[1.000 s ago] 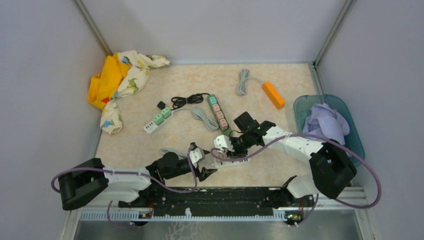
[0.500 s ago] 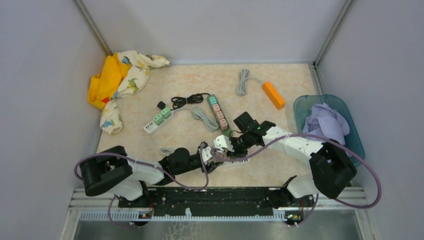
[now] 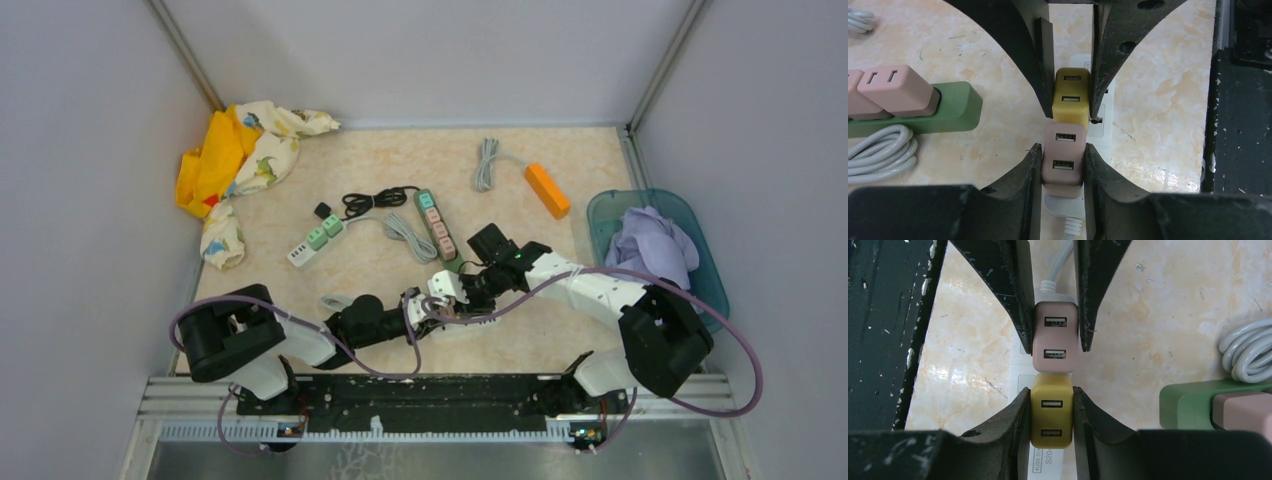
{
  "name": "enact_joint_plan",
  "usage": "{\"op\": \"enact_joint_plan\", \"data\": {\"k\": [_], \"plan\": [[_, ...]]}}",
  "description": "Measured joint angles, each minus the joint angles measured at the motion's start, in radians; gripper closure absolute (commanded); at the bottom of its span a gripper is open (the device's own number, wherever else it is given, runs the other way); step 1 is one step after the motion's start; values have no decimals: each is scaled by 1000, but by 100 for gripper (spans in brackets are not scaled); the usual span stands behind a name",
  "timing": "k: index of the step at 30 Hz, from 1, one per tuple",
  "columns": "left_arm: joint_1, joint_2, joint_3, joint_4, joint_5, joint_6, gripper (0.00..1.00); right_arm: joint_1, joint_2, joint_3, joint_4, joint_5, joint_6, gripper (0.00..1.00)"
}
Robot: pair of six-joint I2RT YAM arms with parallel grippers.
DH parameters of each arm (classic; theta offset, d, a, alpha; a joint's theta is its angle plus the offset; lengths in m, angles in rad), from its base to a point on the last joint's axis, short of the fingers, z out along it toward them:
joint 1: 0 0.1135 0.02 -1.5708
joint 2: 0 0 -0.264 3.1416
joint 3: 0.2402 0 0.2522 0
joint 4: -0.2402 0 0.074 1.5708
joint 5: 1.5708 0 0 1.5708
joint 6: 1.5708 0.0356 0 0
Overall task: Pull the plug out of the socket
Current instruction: Remove the plug from the socket.
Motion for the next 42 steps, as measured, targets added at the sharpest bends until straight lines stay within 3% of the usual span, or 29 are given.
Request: {"op": "enact_joint_plan", "data": {"k": [3, 10, 21, 32, 42], "plan": [[4, 5, 0, 8, 23, 2, 91, 0, 0, 0, 5, 0, 11, 100], [16, 8, 0, 8, 64, 13, 99, -7, 1, 0, 25, 8, 96, 100], [23, -18, -1, -34, 102, 17, 99, -51, 0, -15, -8, -85, -21, 100], [29, -18, -1, -34, 114, -2, 99, -34, -1, -16, 38, -52, 124, 100], [29, -17, 0, -34, 118, -5, 99, -61, -20, -29, 15, -90, 65, 100]]}}
